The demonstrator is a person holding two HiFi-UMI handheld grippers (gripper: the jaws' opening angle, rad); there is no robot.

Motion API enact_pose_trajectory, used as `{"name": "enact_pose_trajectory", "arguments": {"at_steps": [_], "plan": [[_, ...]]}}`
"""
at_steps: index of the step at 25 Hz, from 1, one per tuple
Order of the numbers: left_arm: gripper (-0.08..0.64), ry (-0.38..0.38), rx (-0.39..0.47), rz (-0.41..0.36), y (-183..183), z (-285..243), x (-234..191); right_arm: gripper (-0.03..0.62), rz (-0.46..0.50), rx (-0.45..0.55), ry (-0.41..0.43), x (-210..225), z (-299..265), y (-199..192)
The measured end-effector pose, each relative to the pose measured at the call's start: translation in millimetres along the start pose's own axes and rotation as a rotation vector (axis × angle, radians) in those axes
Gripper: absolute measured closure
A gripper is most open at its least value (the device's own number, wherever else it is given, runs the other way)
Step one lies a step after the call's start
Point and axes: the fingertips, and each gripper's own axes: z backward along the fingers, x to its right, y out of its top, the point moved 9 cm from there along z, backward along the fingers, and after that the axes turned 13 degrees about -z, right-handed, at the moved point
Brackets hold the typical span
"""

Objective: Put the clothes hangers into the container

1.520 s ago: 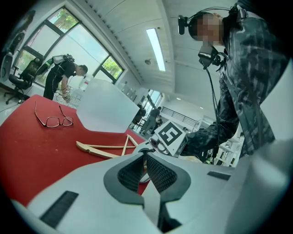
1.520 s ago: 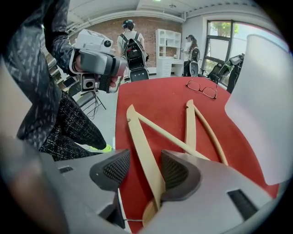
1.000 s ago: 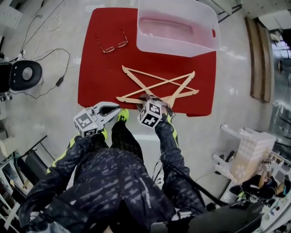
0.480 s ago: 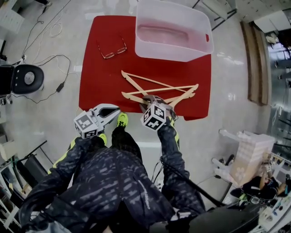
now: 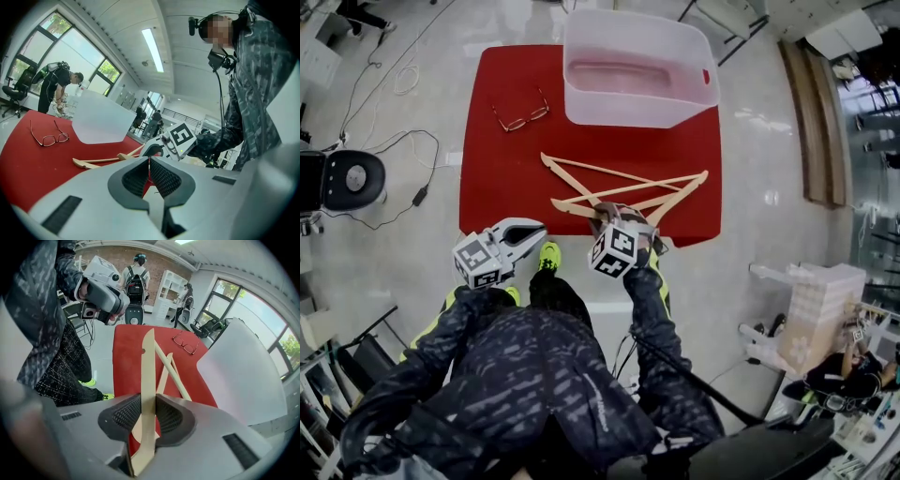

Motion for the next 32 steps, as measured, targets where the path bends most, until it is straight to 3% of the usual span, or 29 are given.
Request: {"name": "enact_pose_trajectory", "arguments": {"at_steps": [14,19,24,32], "plan": [[0.547,0.034,0.046,-0.077,37.6,1.9,-3.2,0.499,0.011,0.024,-0.021,7.5,60.5,17.9],[0.547,0.027,0.05,-0.096,46.9,-0.1,-1.0,0.502,-0.034,0.037,-0.108,15.7,77.1,19.9],[0.548,0.011,0.058,-0.121,61.1,-9.4,4.3,0.502,0.02,0.007,-0.22,22.4,99.3,15.1],[0.548,-0.027,0.057,-0.159,83.2,-18.1,4.5,0.502,-0.009,0.059,-0.37,34.0,139.2,27.2]]}}
